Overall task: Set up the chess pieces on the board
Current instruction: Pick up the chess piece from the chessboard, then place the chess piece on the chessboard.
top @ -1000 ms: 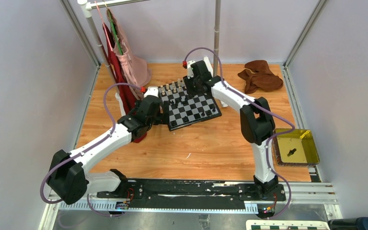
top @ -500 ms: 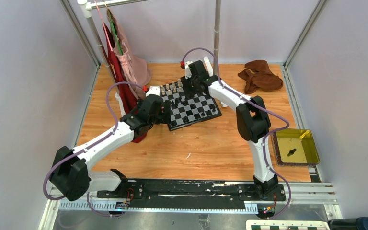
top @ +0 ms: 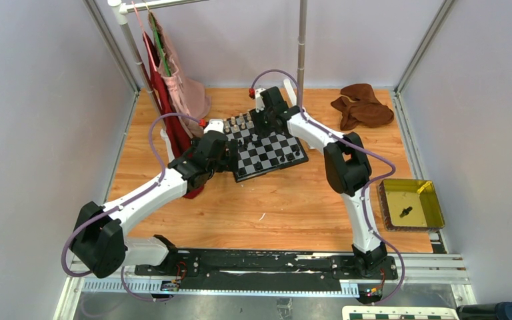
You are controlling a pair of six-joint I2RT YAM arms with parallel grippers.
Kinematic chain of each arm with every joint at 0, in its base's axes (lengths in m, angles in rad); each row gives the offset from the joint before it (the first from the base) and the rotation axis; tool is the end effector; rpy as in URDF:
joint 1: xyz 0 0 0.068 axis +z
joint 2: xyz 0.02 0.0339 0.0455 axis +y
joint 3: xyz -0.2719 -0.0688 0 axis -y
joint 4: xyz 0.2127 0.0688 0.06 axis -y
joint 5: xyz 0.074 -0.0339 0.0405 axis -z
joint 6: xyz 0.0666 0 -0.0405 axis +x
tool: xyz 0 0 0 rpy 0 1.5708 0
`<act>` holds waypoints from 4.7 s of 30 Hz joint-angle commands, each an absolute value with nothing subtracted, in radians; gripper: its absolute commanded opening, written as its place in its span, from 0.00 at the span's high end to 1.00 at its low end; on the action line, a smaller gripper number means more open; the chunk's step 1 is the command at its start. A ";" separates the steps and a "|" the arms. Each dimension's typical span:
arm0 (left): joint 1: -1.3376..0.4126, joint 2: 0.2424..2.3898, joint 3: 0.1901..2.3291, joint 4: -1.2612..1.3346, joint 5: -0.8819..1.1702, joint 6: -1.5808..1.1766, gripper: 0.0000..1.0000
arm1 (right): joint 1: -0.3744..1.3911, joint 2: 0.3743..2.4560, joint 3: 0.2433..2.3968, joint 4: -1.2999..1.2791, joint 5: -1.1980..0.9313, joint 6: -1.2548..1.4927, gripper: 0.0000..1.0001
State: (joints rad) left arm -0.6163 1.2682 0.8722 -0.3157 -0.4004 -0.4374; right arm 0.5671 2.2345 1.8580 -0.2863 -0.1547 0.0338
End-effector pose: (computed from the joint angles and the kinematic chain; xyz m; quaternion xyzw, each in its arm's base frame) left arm 0.2279 -0.1296 0.2580 -0.0029 0.8948 -0.0489 0.4437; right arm 0.4310 0.2867 0.2192 -0.2688 0.8554 0.1957 0.3971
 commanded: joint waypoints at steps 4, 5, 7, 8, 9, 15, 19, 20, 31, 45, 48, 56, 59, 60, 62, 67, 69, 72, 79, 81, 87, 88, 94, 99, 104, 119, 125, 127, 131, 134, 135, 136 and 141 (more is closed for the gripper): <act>-0.609 1.275 0.900 -0.298 -0.402 -0.419 0.00 | 0.577 2.273 1.911 -0.317 -0.170 0.045 0.62; -0.607 1.276 0.899 -0.298 -0.403 -0.419 0.00 | 0.578 2.277 1.915 -0.318 -0.169 0.046 0.62; -0.605 1.276 0.899 -0.296 -0.402 -0.417 0.00 | 0.578 2.281 1.919 -0.320 -0.169 0.046 0.64; -0.603 1.277 0.898 -0.296 -0.401 -0.416 0.00 | 0.578 2.284 1.920 -0.322 -0.170 0.047 0.66; -0.603 1.277 0.897 -0.296 -0.400 -0.416 0.00 | 0.579 2.288 1.923 -0.323 -0.171 0.049 0.67; -0.597 1.283 0.896 -0.290 -0.393 -0.416 0.00 | 0.578 2.302 1.930 -0.333 -0.177 0.051 0.70; -0.594 1.284 0.893 -0.288 -0.389 -0.416 0.00 | 0.578 2.304 1.929 -0.337 -0.176 0.051 0.71; -0.594 1.285 0.893 -0.288 -0.389 -0.416 0.00 | 0.578 2.304 1.927 -0.337 -0.176 0.051 0.71; -0.592 1.283 0.891 -0.289 -0.388 -0.418 0.00 | 0.577 2.297 1.919 -0.336 -0.174 0.045 0.89; -0.591 1.271 0.886 -0.296 -0.396 -0.432 0.00 | 0.578 2.256 1.893 -0.324 -0.158 0.016 0.98; -0.591 1.268 0.884 -0.298 -0.399 -0.435 0.00 | 0.578 2.243 1.881 -0.321 -0.155 0.009 0.98; -0.592 1.261 0.886 -0.304 -0.406 -0.445 0.00 | 0.577 2.211 1.850 -0.312 -0.146 0.004 1.00; -0.592 1.258 0.885 -0.307 -0.408 -0.449 0.00 | 0.577 2.196 1.838 -0.308 -0.147 0.005 1.00; -0.592 1.256 0.884 -0.307 -0.408 -0.451 0.00 | 0.578 2.191 1.834 -0.307 -0.146 0.004 1.00; -0.592 1.254 0.884 -0.311 -0.410 -0.451 0.00 | 0.578 2.180 1.822 -0.302 -0.147 0.004 1.00; -0.592 1.246 0.881 -0.315 -0.414 -0.454 0.00 | 0.579 2.133 1.768 -0.287 -0.144 0.005 1.00; -0.592 1.242 0.881 -0.317 -0.413 -0.456 0.00 | 0.582 2.102 1.735 -0.280 -0.140 0.004 1.00; -0.591 1.233 0.875 -0.319 -0.404 -0.462 0.00 | 0.589 2.043 1.675 -0.273 -0.130 0.005 1.00; -0.592 1.195 0.860 -0.327 -0.395 -0.473 0.00 | 0.618 1.910 1.506 -0.265 -0.097 0.004 1.00; -0.592 1.189 0.855 -0.330 -0.391 -0.476 0.00 | 0.629 1.876 1.455 -0.258 -0.090 0.004 1.00; -0.593 1.181 0.845 -0.333 -0.381 -0.486 0.00 | 0.645 1.817 1.337 -0.234 -0.075 0.008 1.00; -0.593 1.180 0.845 -0.333 -0.379 -0.487 0.00 | 0.647 1.809 1.322 -0.228 -0.071 0.010 1.00; -0.594 1.187 0.848 -0.333 -0.375 -0.487 0.00 | 0.652 1.806 1.276 -0.202 -0.059 0.011 1.00; -0.594 1.195 0.846 -0.334 -0.373 -0.488 0.00 | 0.652 1.822 1.267 -0.184 -0.044 0.005 0.99; -0.594 1.203 0.839 -0.330 -0.373 -0.491 0.00 | 0.652 1.852 1.284 -0.182 -0.042 0.005 0.99; -0.594 1.221 0.831 -0.322 -0.370 -0.495 0.00 | 0.640 1.923 1.338 -0.192 -0.042 -0.034 0.99; -0.594 1.223 0.831 -0.321 -0.373 -0.493 0.00 | 0.638 1.931 1.344 -0.202 -0.047 -0.032 0.92; -0.594 1.222 0.833 -0.321 -0.375 -0.491 0.00 | 0.638 1.928 1.341 -0.203 -0.045 -0.031 0.88; -0.594 1.220 0.832 -0.319 -0.377 -0.489 0.00 | 0.638 1.919 1.343 -0.212 -0.040 -0.031 0.80; -0.593 1.223 0.833 -0.318 -0.374 -0.489 0.00 | 0.638 1.914 1.353 -0.221 -0.037 -0.032 0.75; -0.594 1.223 0.833 -0.317 -0.374 -0.489 0.00 | 0.638 1.915 1.362 -0.225 -0.037 -0.033 0.74; -0.593 1.223 0.834 -0.316 -0.374 -0.487 0.00 | 0.638 1.916 1.365 -0.229 -0.037 -0.034 0.73; -0.594 1.223 0.837 -0.313 -0.375 -0.483 0.00 | 0.638 1.917 1.395 -0.248 -0.039 -0.035 0.69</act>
